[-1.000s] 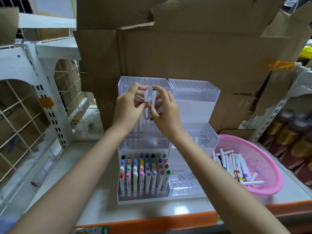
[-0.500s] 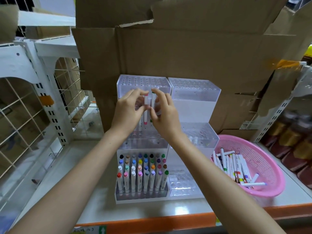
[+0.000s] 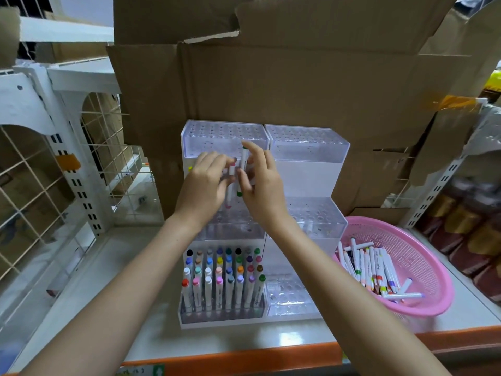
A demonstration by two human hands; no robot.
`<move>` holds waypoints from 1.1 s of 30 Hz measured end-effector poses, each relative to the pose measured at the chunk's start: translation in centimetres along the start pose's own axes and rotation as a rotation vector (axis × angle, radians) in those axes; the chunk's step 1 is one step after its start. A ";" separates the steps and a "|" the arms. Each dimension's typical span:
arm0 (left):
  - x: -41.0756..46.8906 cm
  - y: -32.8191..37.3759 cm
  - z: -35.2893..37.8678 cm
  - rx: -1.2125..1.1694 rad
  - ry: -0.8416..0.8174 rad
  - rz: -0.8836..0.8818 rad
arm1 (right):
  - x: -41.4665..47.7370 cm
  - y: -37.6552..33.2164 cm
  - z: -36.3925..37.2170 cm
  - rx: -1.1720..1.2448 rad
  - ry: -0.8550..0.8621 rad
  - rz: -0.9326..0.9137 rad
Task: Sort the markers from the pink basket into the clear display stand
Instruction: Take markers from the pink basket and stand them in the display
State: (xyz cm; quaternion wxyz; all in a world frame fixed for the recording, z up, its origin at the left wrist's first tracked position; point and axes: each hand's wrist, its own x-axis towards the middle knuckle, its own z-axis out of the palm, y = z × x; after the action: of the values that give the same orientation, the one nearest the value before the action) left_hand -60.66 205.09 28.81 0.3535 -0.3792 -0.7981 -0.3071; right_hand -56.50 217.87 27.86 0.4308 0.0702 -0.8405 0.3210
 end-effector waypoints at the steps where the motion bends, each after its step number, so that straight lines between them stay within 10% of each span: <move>1: -0.1 -0.1 0.2 0.016 -0.003 0.004 | 0.0 0.0 0.0 0.000 -0.001 -0.001; 33: -1.8 -0.5 -0.3 0.174 0.025 0.017 | 0.4 0.2 -0.6 0.009 -0.042 -0.009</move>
State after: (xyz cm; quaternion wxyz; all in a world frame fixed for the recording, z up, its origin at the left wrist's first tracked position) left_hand -60.13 203.88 27.41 0.3977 -0.3500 -0.8140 -0.2384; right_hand -56.41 218.42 28.28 0.4144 0.0826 -0.8475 0.3214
